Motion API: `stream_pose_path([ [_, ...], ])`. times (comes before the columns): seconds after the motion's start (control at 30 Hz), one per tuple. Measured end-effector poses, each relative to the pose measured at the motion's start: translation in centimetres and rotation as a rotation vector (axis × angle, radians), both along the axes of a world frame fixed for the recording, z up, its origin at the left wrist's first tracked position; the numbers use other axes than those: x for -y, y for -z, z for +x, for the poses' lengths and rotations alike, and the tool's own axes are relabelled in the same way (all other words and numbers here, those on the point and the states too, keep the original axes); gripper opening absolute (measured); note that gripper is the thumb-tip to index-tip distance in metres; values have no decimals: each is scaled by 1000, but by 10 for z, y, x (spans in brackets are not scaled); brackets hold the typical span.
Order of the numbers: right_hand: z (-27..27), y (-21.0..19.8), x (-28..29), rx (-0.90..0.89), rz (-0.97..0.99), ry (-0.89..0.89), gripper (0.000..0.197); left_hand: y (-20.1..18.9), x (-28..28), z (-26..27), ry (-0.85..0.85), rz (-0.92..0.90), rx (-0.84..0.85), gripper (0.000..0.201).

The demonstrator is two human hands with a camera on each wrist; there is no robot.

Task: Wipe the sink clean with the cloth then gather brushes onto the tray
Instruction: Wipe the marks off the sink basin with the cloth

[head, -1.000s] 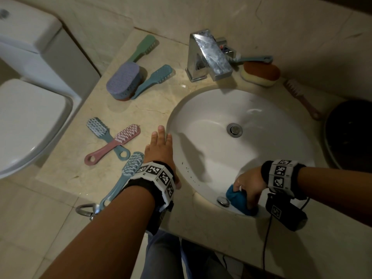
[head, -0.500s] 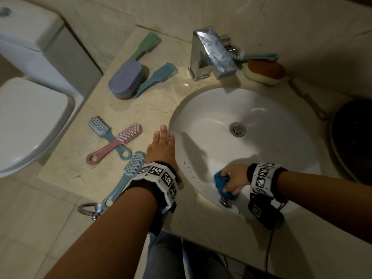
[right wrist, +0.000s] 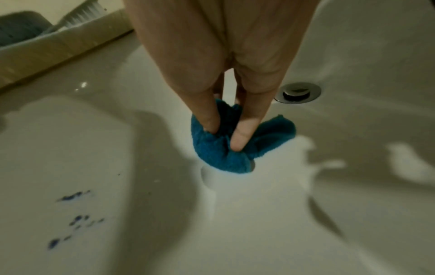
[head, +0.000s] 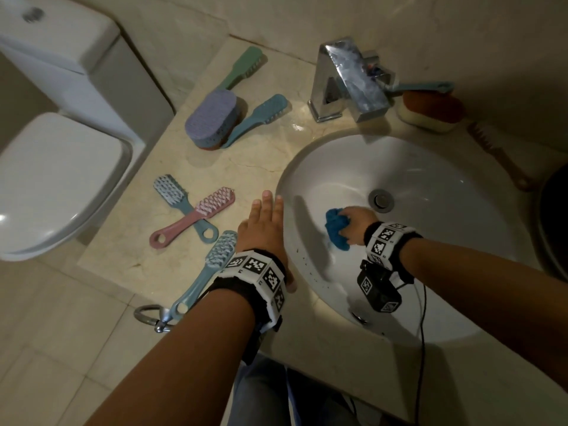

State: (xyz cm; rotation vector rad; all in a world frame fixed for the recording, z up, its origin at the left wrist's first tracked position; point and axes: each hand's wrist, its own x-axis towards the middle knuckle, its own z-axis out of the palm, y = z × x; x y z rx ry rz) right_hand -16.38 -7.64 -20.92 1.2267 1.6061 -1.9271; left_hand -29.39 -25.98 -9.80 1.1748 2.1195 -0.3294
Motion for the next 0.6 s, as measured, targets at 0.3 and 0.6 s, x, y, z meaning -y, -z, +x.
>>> stream_pose_path([
  [0.3, -41, -13, 50, 64, 781, -514, 50, 2, 1, -7, -8, -26, -34, 156],
  [0.6, -39, -6, 45, -151, 746, -477, 44, 4, -1, -7, -30, -33, -27, 158],
])
